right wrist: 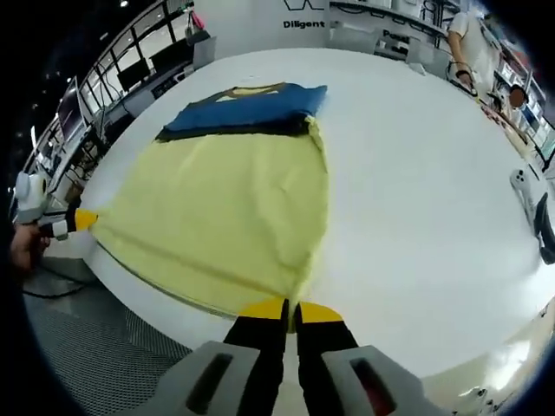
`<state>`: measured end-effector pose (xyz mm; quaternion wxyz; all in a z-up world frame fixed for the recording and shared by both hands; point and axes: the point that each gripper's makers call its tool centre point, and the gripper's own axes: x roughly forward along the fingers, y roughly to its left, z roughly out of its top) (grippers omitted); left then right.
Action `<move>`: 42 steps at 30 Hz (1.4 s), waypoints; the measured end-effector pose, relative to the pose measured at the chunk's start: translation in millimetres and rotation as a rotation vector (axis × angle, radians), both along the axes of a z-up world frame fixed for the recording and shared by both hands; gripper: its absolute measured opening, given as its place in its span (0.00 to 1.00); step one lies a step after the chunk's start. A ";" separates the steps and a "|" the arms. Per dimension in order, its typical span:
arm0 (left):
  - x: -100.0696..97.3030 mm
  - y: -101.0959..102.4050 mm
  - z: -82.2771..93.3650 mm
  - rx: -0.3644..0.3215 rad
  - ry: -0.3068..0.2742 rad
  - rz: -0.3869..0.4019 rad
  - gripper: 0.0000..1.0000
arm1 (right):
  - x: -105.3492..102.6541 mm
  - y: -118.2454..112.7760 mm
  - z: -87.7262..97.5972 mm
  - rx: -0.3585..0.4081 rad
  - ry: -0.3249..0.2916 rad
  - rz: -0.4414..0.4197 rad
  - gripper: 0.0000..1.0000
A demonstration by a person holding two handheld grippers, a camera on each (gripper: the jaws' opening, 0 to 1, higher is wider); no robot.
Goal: Fold the garment on the visible template until the final outline fits inside the template.
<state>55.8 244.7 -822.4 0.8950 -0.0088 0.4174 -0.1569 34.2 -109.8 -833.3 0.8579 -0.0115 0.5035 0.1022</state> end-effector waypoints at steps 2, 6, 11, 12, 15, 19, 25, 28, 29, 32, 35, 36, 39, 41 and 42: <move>2.2 0.2 1.4 0.001 -0.009 0.004 0.05 | 3.4 0.6 4.6 0.006 -0.016 -0.005 0.00; 8.6 0.3 9.9 -0.005 -0.040 0.017 0.05 | 9.7 -0.1 11.9 0.011 -0.040 -0.010 0.00; 19.3 0.5 26.1 -0.051 -0.089 0.041 0.05 | 20.0 -0.6 23.0 0.026 -0.081 -0.012 0.00; 21.8 0.4 29.5 -0.047 -0.103 0.038 0.05 | 22.3 -0.2 25.2 0.026 -0.090 -0.010 0.00; 25.9 -0.7 33.8 -0.046 -0.120 0.036 0.05 | 27.3 -0.5 28.8 0.025 -0.104 -0.010 0.00; 33.4 -1.5 39.8 -0.030 -0.166 0.007 0.05 | 35.8 -1.8 33.5 0.027 -0.132 -0.013 0.00; 40.8 -3.0 47.8 -0.045 -0.190 0.024 0.05 | 49.0 -1.4 42.4 0.012 -0.169 0.016 0.00; 44.9 -4.2 51.5 -0.044 -0.205 0.016 0.05 | 55.4 -2.3 43.8 0.014 -0.174 0.030 0.00; 47.7 -4.0 53.6 -0.042 -0.215 0.015 0.05 | 58.4 -2.4 45.1 0.019 -0.178 0.029 0.00; 55.5 -3.5 57.7 -0.041 -0.231 0.018 0.05 | 66.6 -1.3 48.7 0.020 -0.191 0.043 0.00; 64.2 -3.2 60.5 -0.032 -0.246 0.019 0.05 | 75.1 0.1 53.0 0.017 -0.209 0.054 0.00; 65.3 -3.1 60.7 -0.032 -0.246 0.020 0.05 | 77.6 -0.1 53.9 0.017 -0.213 0.053 0.00; 72.3 -2.7 61.7 -0.030 -0.250 0.023 0.06 | 87.4 -0.1 57.0 0.024 -0.225 0.051 0.00; 75.0 -2.3 60.8 -0.012 -0.255 0.014 0.06 | 92.6 0.5 59.4 0.031 -0.236 0.051 0.00; 76.3 -2.1 60.6 0.000 -0.257 0.006 0.06 | 94.8 0.8 60.2 0.032 -0.240 0.055 0.00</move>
